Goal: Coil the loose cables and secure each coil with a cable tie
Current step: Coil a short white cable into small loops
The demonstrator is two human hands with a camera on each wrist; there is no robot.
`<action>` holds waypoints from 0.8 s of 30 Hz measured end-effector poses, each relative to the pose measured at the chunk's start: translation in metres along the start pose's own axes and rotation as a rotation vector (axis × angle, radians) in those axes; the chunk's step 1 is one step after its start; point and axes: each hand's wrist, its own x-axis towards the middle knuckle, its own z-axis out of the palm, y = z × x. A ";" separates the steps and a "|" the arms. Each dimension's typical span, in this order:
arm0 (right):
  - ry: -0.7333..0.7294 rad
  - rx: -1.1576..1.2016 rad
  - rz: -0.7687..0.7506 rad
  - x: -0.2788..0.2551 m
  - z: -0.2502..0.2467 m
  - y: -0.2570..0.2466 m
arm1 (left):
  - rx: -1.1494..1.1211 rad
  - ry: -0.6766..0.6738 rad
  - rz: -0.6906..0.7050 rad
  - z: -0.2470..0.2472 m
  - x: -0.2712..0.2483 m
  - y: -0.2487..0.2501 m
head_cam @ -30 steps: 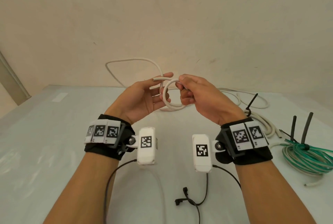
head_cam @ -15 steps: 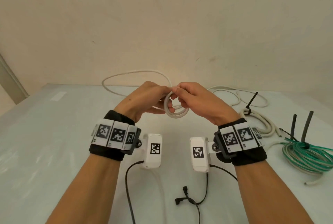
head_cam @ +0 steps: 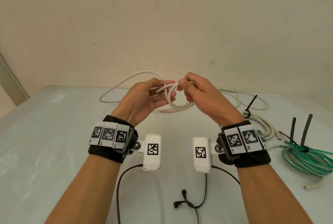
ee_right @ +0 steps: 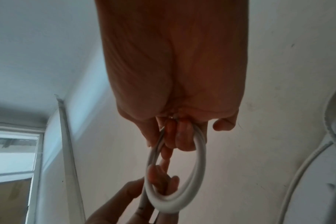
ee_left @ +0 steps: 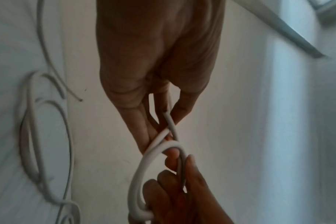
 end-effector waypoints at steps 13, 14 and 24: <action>-0.041 -0.005 0.027 0.000 0.003 0.002 | 0.572 -0.084 0.033 0.014 -0.009 0.005; -0.035 -0.012 0.022 -0.001 0.004 0.002 | 0.595 -0.081 0.020 0.016 -0.010 0.007; -0.069 0.069 -0.143 0.000 0.013 -0.007 | 0.831 -0.222 0.127 0.007 -0.020 0.023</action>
